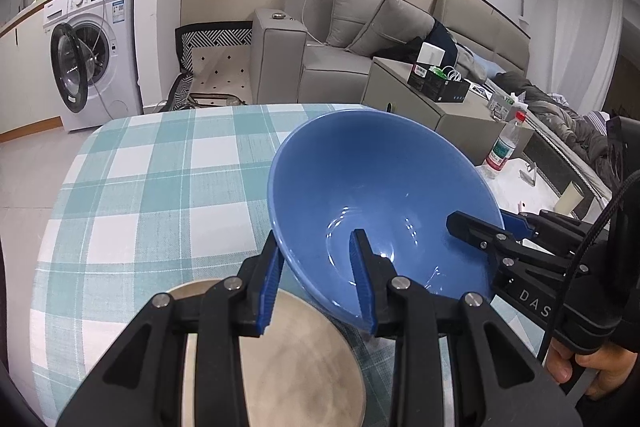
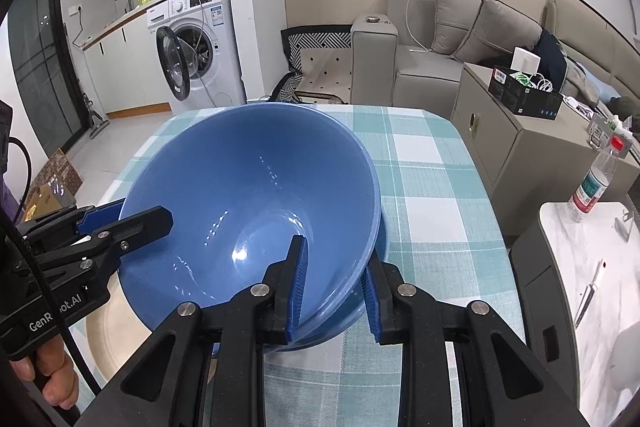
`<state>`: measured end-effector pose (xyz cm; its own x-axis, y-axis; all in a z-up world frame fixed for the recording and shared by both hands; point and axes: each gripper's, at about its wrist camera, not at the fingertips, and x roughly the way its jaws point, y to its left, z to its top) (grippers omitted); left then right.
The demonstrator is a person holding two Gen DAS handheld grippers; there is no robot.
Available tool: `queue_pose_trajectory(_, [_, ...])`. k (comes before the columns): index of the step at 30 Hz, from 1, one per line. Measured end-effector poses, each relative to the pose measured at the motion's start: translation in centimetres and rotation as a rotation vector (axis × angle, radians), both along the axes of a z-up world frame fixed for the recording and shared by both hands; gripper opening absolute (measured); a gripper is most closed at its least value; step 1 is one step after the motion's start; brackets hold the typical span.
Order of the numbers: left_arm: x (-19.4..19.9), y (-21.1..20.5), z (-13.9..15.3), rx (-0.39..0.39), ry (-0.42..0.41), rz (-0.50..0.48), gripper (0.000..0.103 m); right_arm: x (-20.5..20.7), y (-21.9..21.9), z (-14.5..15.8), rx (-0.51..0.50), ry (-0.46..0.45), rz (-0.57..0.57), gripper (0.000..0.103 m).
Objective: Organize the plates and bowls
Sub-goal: 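Lift and carry the blue bowl with both grippers over the stacked bowls, then lower the blue bowl onto the stacked bowls and open both grippers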
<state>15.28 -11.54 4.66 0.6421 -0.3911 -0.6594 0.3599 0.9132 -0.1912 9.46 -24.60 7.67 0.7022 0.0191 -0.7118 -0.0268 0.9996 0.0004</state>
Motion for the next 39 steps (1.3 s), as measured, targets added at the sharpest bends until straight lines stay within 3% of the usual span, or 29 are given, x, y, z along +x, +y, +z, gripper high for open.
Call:
queue_pose_trajectory(14, [1.0, -1.1, -2.1, 0.059, 0.027, 0.003, 0.032, 0.2, 0.5, -1.7, -0.105, 0.007, -0.009, 0.028])
queue_pose_trajectory(39, [1.2, -1.3, -3.3, 0.082, 0.046, -0.015, 0.033, 0.3, 0.2, -2.8, -0.121, 0.003, -0.01, 0.032])
